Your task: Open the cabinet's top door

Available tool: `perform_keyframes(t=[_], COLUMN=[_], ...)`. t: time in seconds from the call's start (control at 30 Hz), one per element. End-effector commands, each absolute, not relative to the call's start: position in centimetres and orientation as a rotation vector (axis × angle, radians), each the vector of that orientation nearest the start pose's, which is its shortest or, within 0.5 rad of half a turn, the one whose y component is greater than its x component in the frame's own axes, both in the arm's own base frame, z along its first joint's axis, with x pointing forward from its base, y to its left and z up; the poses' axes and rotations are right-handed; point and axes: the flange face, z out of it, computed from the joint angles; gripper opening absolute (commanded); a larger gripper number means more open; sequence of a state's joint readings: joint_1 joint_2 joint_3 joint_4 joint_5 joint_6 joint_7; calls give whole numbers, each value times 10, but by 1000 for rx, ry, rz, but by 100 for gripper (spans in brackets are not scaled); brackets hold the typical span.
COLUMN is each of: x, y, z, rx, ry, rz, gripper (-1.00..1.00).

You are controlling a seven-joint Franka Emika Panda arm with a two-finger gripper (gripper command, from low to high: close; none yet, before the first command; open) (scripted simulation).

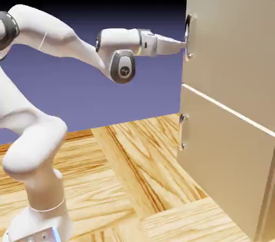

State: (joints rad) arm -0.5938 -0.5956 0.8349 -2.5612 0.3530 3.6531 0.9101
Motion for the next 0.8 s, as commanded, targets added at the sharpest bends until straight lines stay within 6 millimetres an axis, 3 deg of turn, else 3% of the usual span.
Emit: perform_keyframes(t=[0.0, 0.2, 0.23, 0.77], x=[406, 456, 456, 390], y=[129, 127, 127, 102], z=[590, 590, 590, 590], rx=[-1757, -1757, -1757, -1766], ry=[770, 770, 770, 614], rz=[-1786, -1786, -1786, -1682], gripper=[0, 0, -100, -100])
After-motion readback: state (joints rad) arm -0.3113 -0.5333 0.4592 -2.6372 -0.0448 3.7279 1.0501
